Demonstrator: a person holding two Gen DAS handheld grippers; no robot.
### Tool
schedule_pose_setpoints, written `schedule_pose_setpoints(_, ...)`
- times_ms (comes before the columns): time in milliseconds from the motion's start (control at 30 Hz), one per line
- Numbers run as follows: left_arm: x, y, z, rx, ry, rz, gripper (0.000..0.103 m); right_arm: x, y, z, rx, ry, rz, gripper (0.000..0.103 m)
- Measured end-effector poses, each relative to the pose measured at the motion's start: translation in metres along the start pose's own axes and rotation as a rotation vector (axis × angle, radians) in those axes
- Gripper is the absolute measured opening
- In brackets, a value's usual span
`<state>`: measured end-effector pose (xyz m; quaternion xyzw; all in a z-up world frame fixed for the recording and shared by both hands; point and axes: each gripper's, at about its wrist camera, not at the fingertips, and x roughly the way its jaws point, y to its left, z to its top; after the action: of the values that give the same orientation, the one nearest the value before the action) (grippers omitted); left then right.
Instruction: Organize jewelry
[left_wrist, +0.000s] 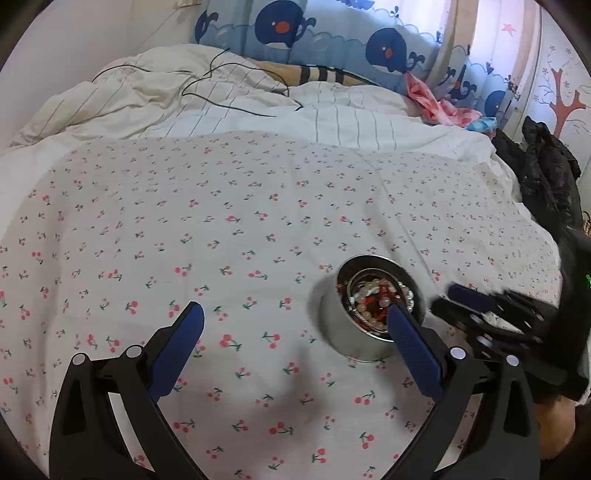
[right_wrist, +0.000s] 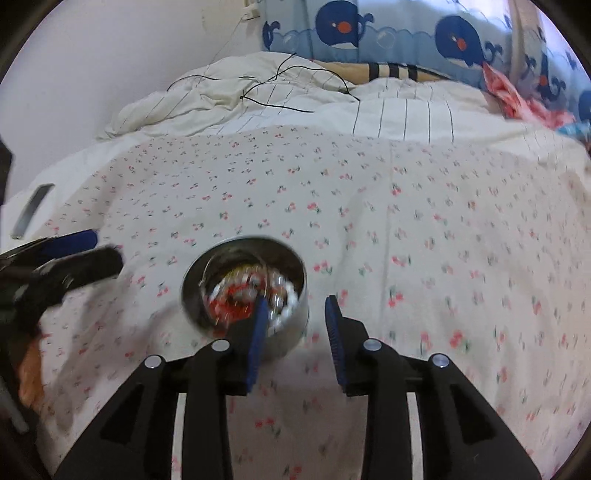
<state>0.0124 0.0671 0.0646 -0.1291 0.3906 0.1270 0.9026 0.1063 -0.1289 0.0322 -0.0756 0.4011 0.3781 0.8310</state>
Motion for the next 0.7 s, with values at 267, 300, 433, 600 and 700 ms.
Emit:
schedule_pose_setpoints(267, 0.004, -0.006, -0.008, 0.018, 0.031, -0.004, 0.095, -0.038, 0.005, -0.044, 0.041, -0.001, 0.030, 0.079)
schedule_pose_setpoints(300, 0.005, -0.008, -0.010, 0.031, 0.033, 0.001, 0.095, -0.040, 0.006, -0.047, 0.039, -0.005, 0.026, 0.079)
schedule_pose_setpoints(433, 0.005, -0.016, -0.018, 0.062, 0.028, 0.035, 0.095, -0.037, 0.013, -0.043, 0.016, 0.004, 0.002, 0.091)
schedule_pose_setpoints(600, -0.010, -0.003, -0.042, 0.005, 0.008, 0.070, 0.095, -0.036, 0.019, -0.042, -0.018, 0.003, -0.051, 0.094)
schedule_pose_setpoints(700, -0.016, 0.007, -0.057, -0.046, 0.022, 0.077, 0.095, -0.040, 0.019, -0.041, -0.005, -0.011, -0.067, 0.095)
